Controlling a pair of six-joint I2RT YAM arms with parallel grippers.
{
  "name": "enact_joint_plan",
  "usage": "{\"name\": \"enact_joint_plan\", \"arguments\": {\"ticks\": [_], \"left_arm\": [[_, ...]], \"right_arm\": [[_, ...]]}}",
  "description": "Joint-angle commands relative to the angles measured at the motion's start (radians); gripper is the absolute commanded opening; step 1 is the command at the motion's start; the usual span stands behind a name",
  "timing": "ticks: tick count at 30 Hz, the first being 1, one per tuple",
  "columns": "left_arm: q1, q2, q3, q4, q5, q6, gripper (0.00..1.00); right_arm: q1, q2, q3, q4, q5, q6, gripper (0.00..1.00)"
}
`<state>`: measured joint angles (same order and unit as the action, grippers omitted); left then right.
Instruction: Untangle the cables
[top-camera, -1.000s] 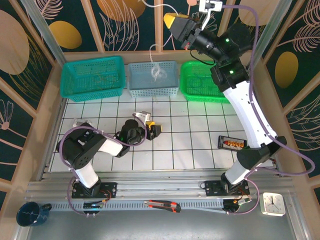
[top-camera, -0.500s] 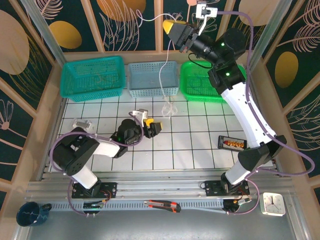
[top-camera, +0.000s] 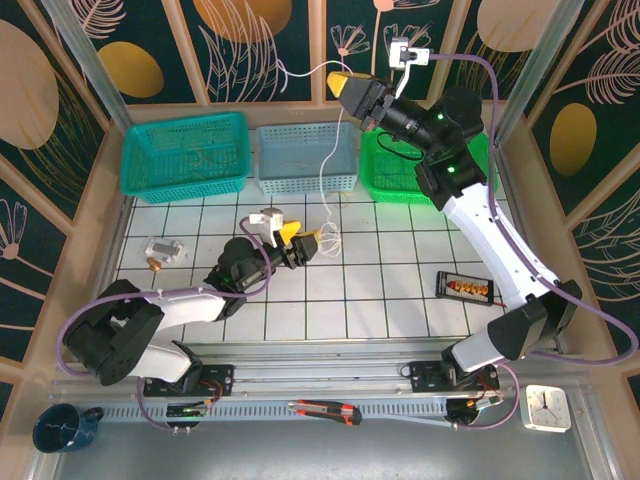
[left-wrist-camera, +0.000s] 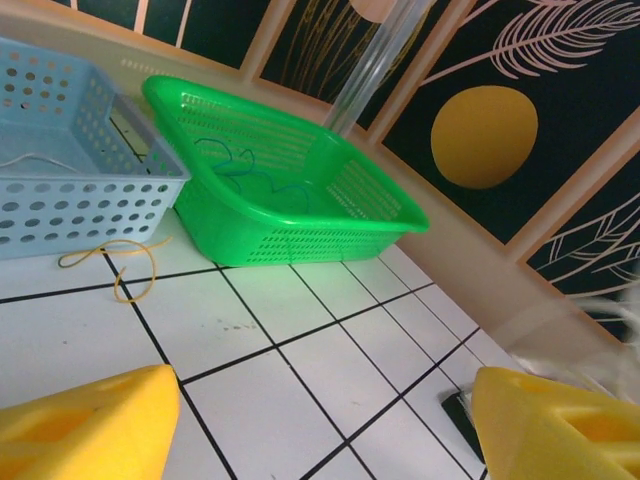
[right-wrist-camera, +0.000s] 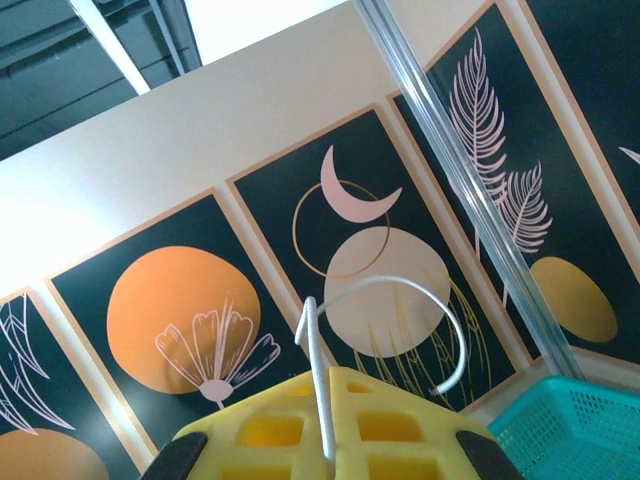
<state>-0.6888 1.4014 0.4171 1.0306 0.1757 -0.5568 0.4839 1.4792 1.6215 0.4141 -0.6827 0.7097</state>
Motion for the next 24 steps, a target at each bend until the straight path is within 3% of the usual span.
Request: {"name": "enact_joint_plan", "arguments": {"ticks": [1, 10, 18, 24], "left_arm": [[0.0, -0.007, 0.009, 0.05, 0.041, -0.021, 0.74], [0.001, 0.066, 0.153, -0.239, -0.16, 0.053, 0.76], [0.001, 0.303, 0.381, -0.481, -0.227, 0.15, 0.76], [0.0, 0.488, 0.549, -0.567, -0.267, 0.192, 0.76]], "right_arm": [[-0.007, -0.021, -0.005, 0.06, -0.006, 0.002, 0.0], [-0.033, -0.042, 0.014, -0.014, 0.047, -0.076, 0.0], [-0.068, -0.106, -0.01, -0.14, 0.184, -0.224, 0.0], [-0.074, -0.178, -0.063, -0.191, 0.277, -0.301, 0.0]]}}
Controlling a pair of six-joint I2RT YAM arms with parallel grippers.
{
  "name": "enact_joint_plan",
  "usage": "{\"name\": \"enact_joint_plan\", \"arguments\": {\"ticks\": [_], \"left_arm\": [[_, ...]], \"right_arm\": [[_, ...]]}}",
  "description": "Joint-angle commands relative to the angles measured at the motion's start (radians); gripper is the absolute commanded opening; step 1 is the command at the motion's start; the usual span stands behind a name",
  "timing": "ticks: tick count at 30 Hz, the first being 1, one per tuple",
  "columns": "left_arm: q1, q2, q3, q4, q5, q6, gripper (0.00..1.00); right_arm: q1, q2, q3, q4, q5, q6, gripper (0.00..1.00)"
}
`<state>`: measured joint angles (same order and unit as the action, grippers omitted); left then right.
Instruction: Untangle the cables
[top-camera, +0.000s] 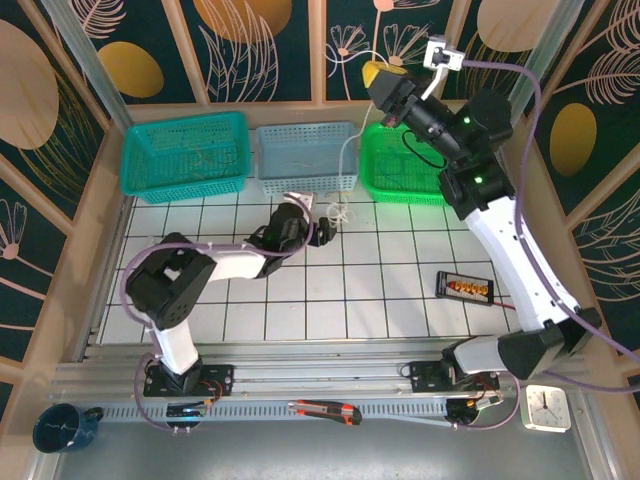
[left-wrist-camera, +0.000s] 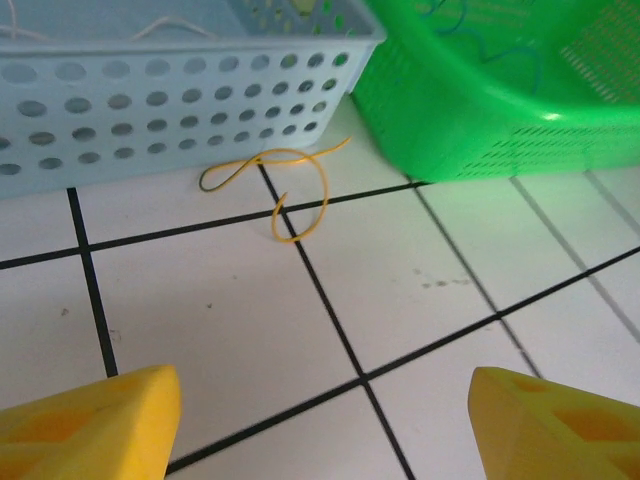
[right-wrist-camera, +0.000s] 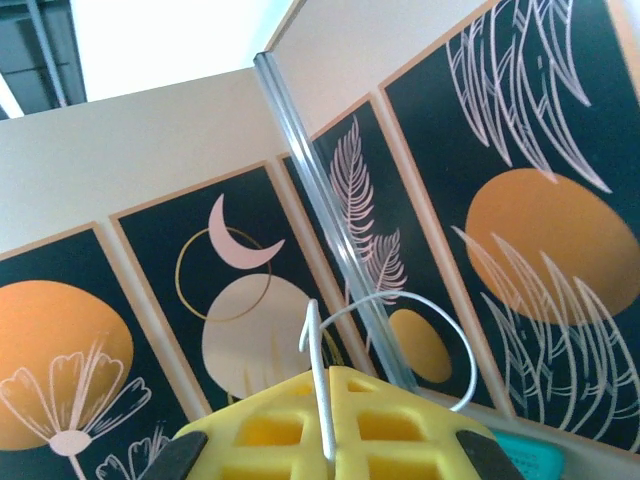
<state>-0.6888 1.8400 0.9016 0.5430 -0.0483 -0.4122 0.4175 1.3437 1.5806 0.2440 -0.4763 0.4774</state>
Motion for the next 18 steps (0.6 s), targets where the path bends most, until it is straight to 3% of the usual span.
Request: {"name": "enact_joint_plan", "arguments": {"ticks": [1, 13, 18], "left_arm": [[0.001, 0.08, 0.112, -0.093, -0.053, 0.055, 0.76], [0.001, 0.38, 0.498, -0.273, -0.158, 0.1, 0.76], [0.0, 0.476, 0.621, -0.333, -0.181, 0.107, 0.71]], "right_arm": [[-0.009, -0.053, -0.033, -0.024, 0.077, -0.077, 0.0], [-0.037, -0.148, -0.116, -0.074, 0.12, -0.144, 0.0], [-0.046, -0.167, -0.146, -0.074, 0.114, -0.139, 0.0]]}}
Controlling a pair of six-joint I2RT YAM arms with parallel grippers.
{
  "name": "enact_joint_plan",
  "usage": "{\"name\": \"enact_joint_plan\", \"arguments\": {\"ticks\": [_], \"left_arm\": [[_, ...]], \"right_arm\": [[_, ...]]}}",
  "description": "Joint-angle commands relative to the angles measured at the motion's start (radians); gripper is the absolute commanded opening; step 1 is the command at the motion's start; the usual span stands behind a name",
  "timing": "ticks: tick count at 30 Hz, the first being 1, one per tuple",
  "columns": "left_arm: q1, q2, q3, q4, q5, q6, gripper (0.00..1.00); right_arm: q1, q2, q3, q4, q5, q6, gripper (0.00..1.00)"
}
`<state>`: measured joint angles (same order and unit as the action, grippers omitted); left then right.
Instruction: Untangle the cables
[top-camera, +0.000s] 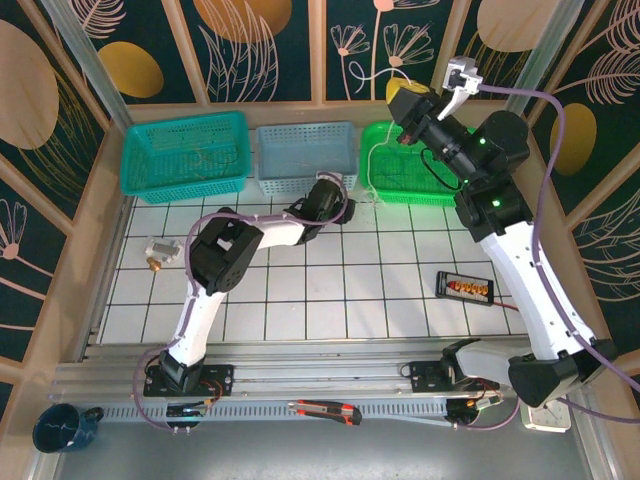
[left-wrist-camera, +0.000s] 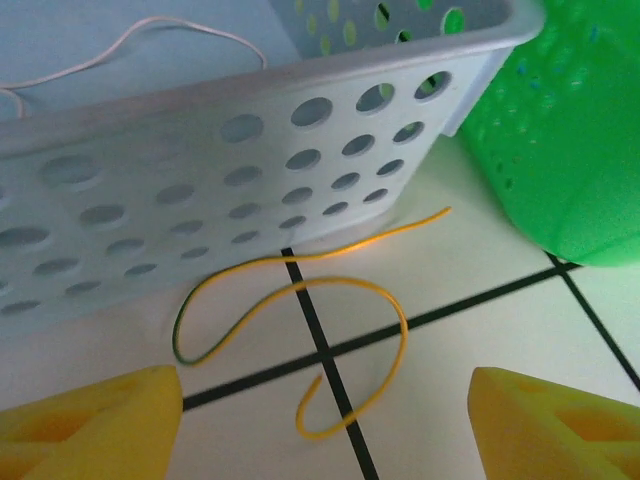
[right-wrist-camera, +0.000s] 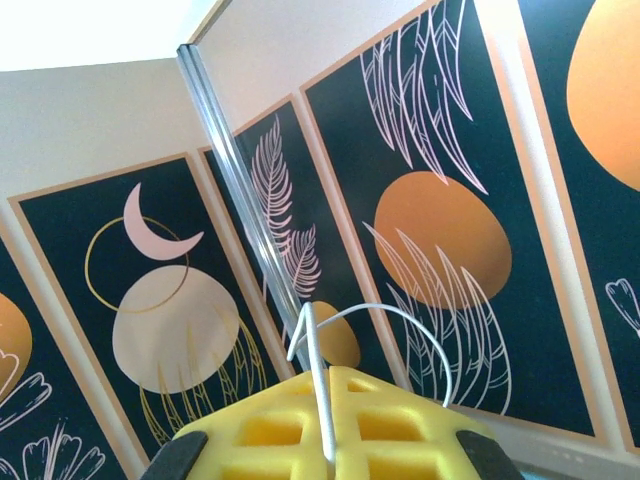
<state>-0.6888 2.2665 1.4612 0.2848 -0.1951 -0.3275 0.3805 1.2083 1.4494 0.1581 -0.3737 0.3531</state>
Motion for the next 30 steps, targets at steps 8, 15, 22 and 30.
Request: {"name": "enact_joint_plan", "arguments": {"ticks": [8, 15, 22, 30], "left_arm": [[0.001, 0.104, 0.104, -0.08, -0.021, 0.035, 0.33], [0.0, -0.055, -0.006, -0.038, 0.022, 0.056, 0.0], [0.001, -0.347, -0.169, -0.016, 0.062, 0.067, 0.0], [0.121, -0.604, -0.246, -0.064, -0.007, 0.087, 0.0]], "right_arm": [[-0.022, -0.038, -0.032, 0.024, -0.004, -0.002, 0.0], [-0.023, -0.027, -0.035, 0.034, -0.013, 0.008, 0.0], [-0.03, -0.016, -0.031, 0.04, 0.001, 0.003, 0.0], [-0.032, 0.029, -0.009, 0.057, -0.036, 0.034, 0.0]]}}
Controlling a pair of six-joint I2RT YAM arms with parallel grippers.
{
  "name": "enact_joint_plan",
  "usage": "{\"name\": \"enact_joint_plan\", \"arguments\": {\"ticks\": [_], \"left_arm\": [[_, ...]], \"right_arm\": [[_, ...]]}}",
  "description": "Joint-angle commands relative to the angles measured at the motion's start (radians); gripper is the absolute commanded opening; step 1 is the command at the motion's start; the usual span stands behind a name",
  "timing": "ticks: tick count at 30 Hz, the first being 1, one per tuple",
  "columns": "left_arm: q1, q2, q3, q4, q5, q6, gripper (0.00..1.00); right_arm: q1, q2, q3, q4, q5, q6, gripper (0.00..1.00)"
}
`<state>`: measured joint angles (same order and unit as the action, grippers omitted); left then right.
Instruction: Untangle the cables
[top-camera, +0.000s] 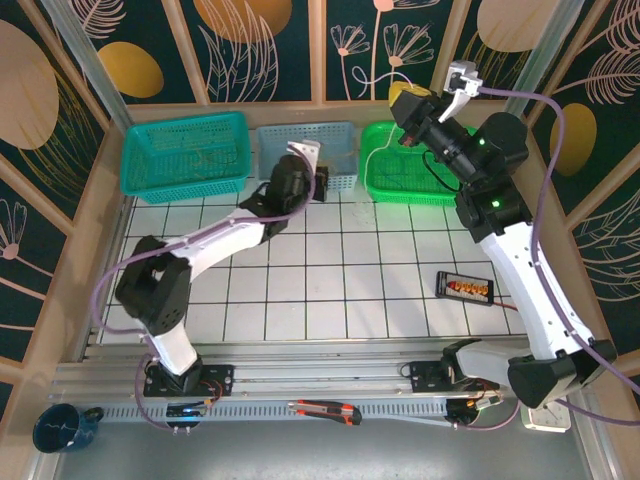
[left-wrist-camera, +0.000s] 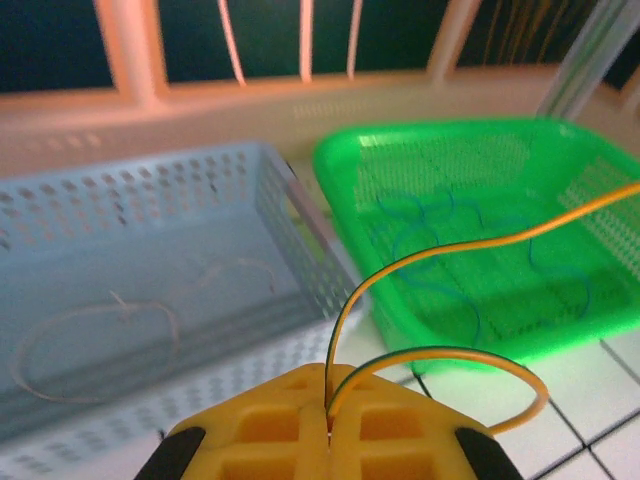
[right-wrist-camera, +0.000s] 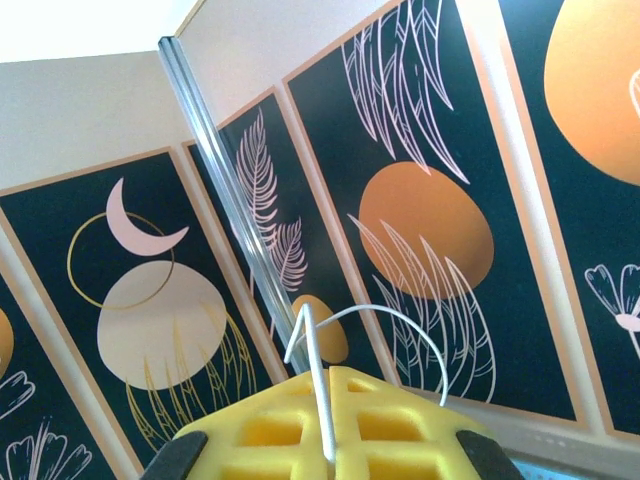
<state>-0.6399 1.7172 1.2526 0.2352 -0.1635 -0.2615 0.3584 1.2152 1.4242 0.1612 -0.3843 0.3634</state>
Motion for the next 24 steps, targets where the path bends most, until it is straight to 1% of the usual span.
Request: {"name": "enact_joint_plan", "arguments": {"ticks": [1, 5, 9, 15, 17, 19, 22, 24], "left_arm": [[0.103, -0.075, -0.045, -0.016, -0.043, 0.021, 0.0], [0.266, -0.136, -0.074, -0.013, -0.028, -0.002, 0.0], [0.417, -0.133, -0.078, -0.003, 0.001, -0.024, 0.0], [0.569, -0.037, -0.055, 0.009, -0.003, -0.045, 0.0], [0.601, -0.009, -0.036, 0.006, 0.012, -0.053, 0.0], [0.618, 0.052, -0.008, -0.008, 0.026, -0.052, 0.0], [0.628, 0.093, 0.043, -0.051, 0.054, -0.046, 0.36], [0.628, 0.092, 0.057, -0.063, 0.075, -0.048, 0.63]], "right_arm": [[-0.01, 0.03, 0.017, 0.055, -0.033, 0.029, 0.0], [-0.009, 0.067, 0.035, 0.069, -0.065, 0.055, 0.0], [-0.01, 0.097, 0.041, 0.088, -0.089, 0.08, 0.0], [-0.009, 0.125, 0.053, 0.109, -0.114, 0.118, 0.0], [-0.01, 0.13, 0.057, 0.109, -0.118, 0.125, 0.0], [-0.008, 0.132, 0.06, 0.109, -0.122, 0.129, 0.0], [-0.009, 0.138, 0.069, 0.107, -0.124, 0.131, 0.0], [-0.007, 0.142, 0.076, 0.107, -0.126, 0.131, 0.0]]}}
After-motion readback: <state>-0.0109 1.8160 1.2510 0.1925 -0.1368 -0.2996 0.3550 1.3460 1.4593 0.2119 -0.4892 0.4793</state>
